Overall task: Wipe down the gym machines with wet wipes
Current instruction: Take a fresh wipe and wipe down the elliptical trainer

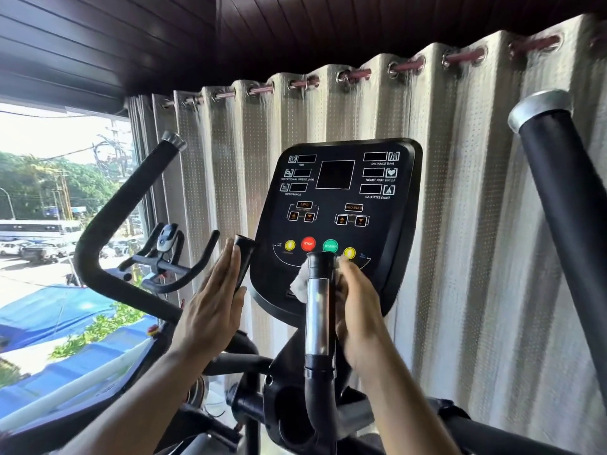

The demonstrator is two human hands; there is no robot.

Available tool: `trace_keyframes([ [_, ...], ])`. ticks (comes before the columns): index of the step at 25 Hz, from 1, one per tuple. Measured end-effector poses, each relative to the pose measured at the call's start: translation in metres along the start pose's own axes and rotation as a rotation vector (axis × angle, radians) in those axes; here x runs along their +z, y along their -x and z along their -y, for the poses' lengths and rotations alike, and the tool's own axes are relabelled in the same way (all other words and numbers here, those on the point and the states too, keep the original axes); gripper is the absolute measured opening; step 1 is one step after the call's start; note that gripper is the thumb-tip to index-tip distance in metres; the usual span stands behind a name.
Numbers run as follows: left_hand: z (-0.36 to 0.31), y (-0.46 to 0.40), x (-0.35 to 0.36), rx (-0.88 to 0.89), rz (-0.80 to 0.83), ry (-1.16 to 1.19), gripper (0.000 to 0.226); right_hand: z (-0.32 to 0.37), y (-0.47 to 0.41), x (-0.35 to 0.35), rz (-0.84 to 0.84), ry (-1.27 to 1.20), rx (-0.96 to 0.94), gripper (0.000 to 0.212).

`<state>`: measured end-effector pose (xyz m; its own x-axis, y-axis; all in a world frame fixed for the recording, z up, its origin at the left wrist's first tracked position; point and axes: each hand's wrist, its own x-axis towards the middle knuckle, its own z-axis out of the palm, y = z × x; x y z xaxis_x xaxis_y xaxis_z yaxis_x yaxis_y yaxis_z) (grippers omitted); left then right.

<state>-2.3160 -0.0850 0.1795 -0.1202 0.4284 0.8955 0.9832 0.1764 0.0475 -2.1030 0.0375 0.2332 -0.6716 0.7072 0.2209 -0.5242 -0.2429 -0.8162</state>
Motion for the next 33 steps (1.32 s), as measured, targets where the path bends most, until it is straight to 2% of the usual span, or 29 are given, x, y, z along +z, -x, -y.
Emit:
trace_keyframes([
  [1,0.000,0.000,0.000,-0.011,0.003,0.004,0.068,0.007,0.000,-0.001,0.108,-0.079,0.078,0.060],
  [3,0.002,0.000,0.000,-0.017,0.014,-0.008,0.068,0.015,-0.002,0.000,0.235,-0.124,0.165,0.072],
  [6,0.003,0.000,-0.002,-0.030,0.048,-0.017,0.067,0.004,0.009,-0.005,0.279,-0.087,0.240,0.075],
  [8,0.003,0.001,-0.001,-0.047,0.053,-0.016,0.068,-0.013,0.033,-0.020,0.303,0.021,0.279,0.074],
  [11,0.004,0.001,0.000,-0.036,0.042,-0.017,0.068,-0.019,0.056,-0.035,0.307,0.130,0.264,0.081],
  [13,0.004,0.000,0.001,-0.025,0.042,-0.011,0.068,-0.002,0.037,-0.030,0.236,0.148,0.133,0.078],
  [15,0.003,0.002,0.000,-0.031,0.045,-0.006,0.069,0.020,0.014,-0.019,0.100,0.119,-0.015,0.044],
  [16,0.003,0.002,0.000,-0.034,0.044,-0.009,0.070,0.025,0.007,-0.014,0.034,0.189,-0.108,0.028],
  [17,0.002,0.001,-0.001,-0.038,0.040,-0.013,0.070,0.023,0.004,-0.013,-0.012,0.365,-0.236,0.023],
  [19,0.003,0.002,0.000,-0.032,0.033,-0.018,0.070,-0.004,0.017,-0.020,-0.057,0.776,-0.582,0.027],
  [21,0.003,0.003,0.002,-0.022,0.027,-0.012,0.069,-0.042,0.046,-0.029,0.003,0.964,-0.878,0.039],
  [24,0.004,0.004,0.001,-0.056,0.036,-0.010,0.068,-0.073,0.079,-0.044,0.234,1.274,-1.096,0.039],
  [26,0.005,0.003,0.000,-0.046,0.042,-0.009,0.068,-0.054,0.072,-0.044,0.351,1.450,-1.135,0.032],
  [28,0.004,0.002,-0.001,-0.042,0.046,0.005,0.068,-0.031,0.053,-0.032,0.370,1.534,-1.096,0.029],
  [33,-0.002,0.003,-0.003,-0.048,0.016,0.064,0.068,-0.004,0.013,0.002,0.187,1.896,-1.075,0.035],
])
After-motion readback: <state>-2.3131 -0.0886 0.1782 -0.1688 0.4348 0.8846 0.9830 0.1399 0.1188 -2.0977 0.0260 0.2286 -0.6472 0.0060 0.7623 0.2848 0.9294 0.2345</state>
